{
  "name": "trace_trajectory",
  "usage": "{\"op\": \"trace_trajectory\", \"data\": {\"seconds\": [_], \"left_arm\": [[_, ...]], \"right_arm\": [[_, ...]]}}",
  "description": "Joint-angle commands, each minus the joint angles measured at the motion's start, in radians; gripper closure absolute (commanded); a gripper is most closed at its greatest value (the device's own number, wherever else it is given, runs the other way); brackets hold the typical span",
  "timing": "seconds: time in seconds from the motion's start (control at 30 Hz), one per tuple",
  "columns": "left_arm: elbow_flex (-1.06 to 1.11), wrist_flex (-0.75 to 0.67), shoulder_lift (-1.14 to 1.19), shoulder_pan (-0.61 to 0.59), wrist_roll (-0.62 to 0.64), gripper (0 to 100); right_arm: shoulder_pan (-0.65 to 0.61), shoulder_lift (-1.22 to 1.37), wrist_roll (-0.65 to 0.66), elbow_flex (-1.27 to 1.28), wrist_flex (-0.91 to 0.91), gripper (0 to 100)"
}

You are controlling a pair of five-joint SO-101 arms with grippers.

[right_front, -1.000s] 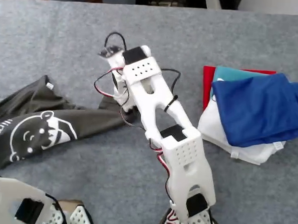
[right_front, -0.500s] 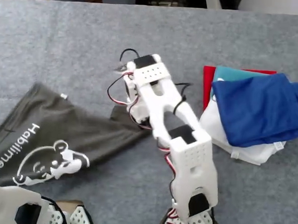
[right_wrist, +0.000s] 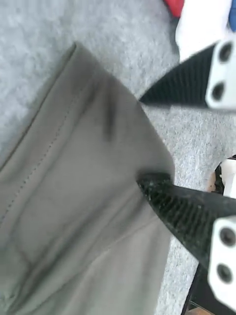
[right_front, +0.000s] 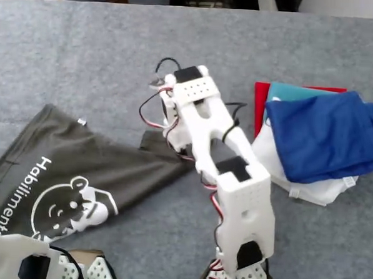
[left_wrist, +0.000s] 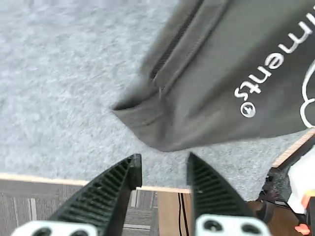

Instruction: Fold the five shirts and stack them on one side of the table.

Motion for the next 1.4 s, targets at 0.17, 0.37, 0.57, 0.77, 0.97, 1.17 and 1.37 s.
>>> {"op": "trace_trajectory", "data": {"seconds": [0.17,0.37,0.57,0.77,0.97,1.17,1.37], "left_arm": [[-0.203,0.009,-0.057,-0.070,0.051,81],[-0.295,0.009,-0.055,0.062,0.333,81],[-0.348,0.009,-0.055,0.295,0.519,81],[-0.257,0.008,-0.035,0.654,0.709,81],[-0.200,-0.137,0.120,1.006,0.997,81],[-0.277,-0.207,0.287,1.115,1.059,81],[-0.415,-0.318,0.497,1.079,0.961,80]], "right_arm": [[0.015,-0.214,-0.196,-0.008,0.003,72.9],[0.018,-0.242,-0.230,-0.008,-0.002,66.6],[0.025,-0.274,-0.186,0.047,0.009,66.6],[-0.058,-0.286,-0.087,0.259,-0.023,66.6],[0.009,-0.286,-0.083,0.295,-0.049,66.6],[0.012,-0.278,-0.087,0.306,-0.077,66.6],[0.012,-0.283,-0.087,0.305,-0.097,66.6]]}}
